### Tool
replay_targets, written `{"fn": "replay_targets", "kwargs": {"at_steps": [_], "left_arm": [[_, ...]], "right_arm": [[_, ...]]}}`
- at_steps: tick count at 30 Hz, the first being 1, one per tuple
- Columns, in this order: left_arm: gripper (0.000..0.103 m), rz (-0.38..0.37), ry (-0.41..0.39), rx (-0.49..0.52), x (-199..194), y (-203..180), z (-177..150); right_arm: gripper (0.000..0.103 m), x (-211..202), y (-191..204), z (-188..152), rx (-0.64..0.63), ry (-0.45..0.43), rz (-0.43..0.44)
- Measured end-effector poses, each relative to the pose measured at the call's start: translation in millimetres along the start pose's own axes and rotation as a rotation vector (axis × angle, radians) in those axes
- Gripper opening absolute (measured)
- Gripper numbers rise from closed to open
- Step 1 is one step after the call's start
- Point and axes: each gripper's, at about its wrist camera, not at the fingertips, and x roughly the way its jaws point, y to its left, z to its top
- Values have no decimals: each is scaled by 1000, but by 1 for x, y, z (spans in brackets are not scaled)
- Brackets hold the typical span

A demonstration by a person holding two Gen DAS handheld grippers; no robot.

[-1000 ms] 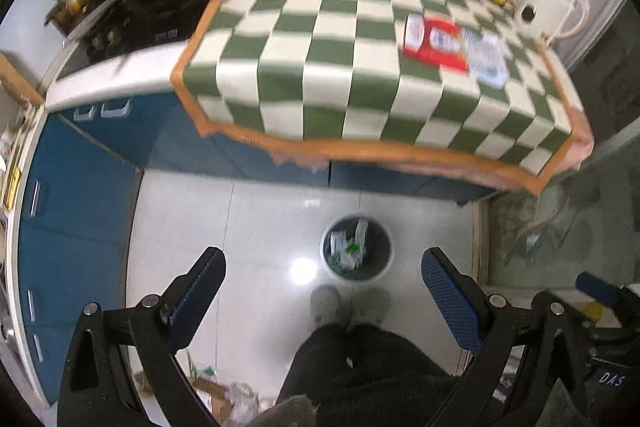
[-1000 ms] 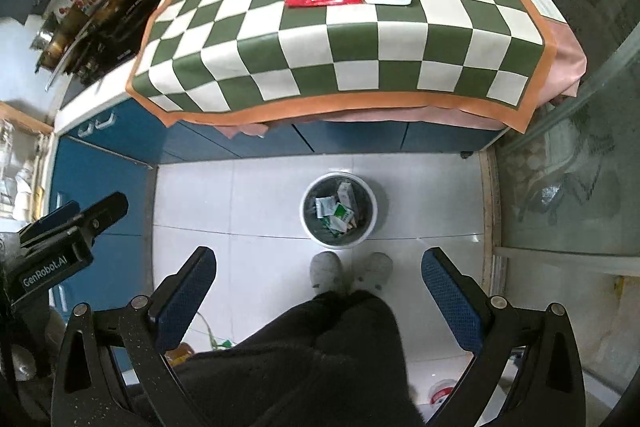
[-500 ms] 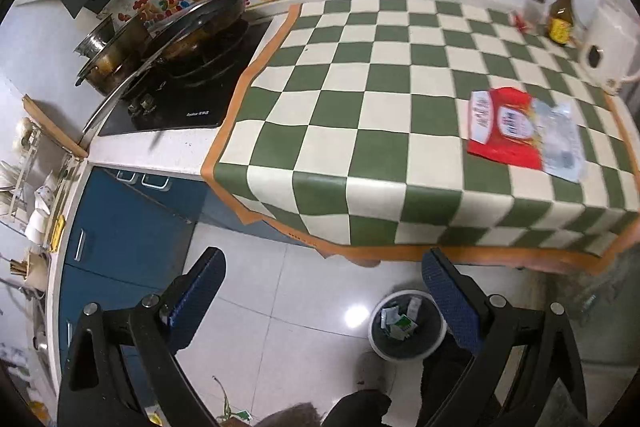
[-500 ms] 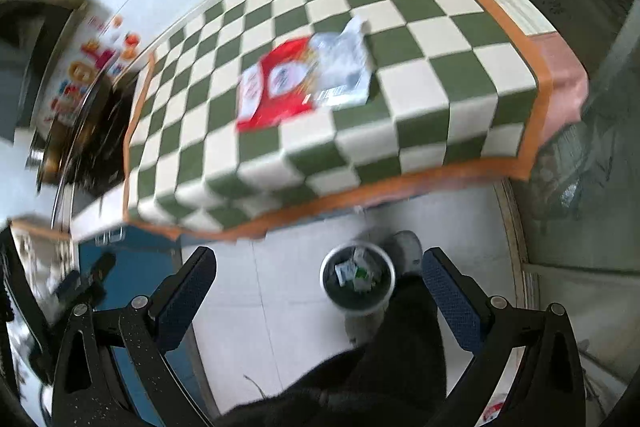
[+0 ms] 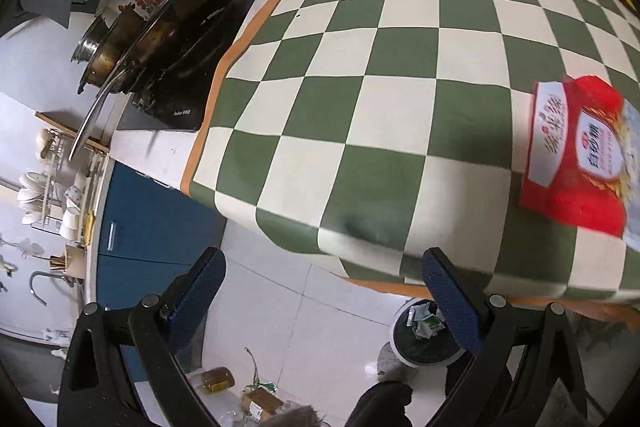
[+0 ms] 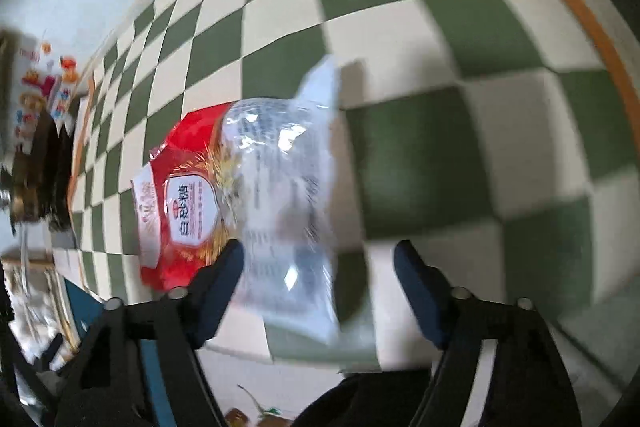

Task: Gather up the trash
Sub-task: 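Grasp the red-and-clear sugar bag with the right tool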

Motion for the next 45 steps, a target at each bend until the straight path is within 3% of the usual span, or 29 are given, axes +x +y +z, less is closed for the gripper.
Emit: {"fn": "replay_targets", "kwargs": {"at_steps": [1,2,5,8,11,18,22,28,32,34,35,36,37,38,41,45], "left_arm": [[100,3,2,0,0,-2,3],[100,5,5,-1,1,-4,6],[100,0,15,2,0,-11,16],[100,-31,2,4,-5,-25,34],[100,-86,-9,10,-10,-47,57],[100,-348,-55,23,-25,-153,165],[99,-446,-135,64,-38,-228,236],[99,-575,-189,79,-35,-303,312],[82,-611,-181,78,-19,-332,341],[66,-622,-184,76,-13,-341,350],[46,-634,-193,71,-11,-343,353],[19,-639,-199,78,-10,-344,355],[5,-634,-203,91,-10,-345,355],[0,-613,-210,106,-11,-344,353],[0,-557,-273,133,-23,-328,337],[0,-551,-319,140,-48,-282,302]], "right_arm": [[54,5,8,3,-41,10,-6],[30,8,15,5,-70,9,-42],[16,0,16,14,-116,-44,-43],[14,-24,-12,26,-55,-97,-65],[14,-53,-63,46,66,-163,-118],[14,-73,-199,100,429,-291,-234],[14,-68,-232,119,547,-371,-263],[14,-56,-236,125,614,-431,-264],[14,-47,-239,117,631,-432,-237],[14,-42,-242,116,627,-421,-232],[14,-42,-243,114,622,-417,-228],[14,-42,-243,113,618,-415,-223],[14,-42,-243,112,612,-413,-221],[14,-43,-241,112,604,-413,-219],[13,-53,-238,110,582,-424,-208],[12,-72,-224,106,544,-453,-188]]}}
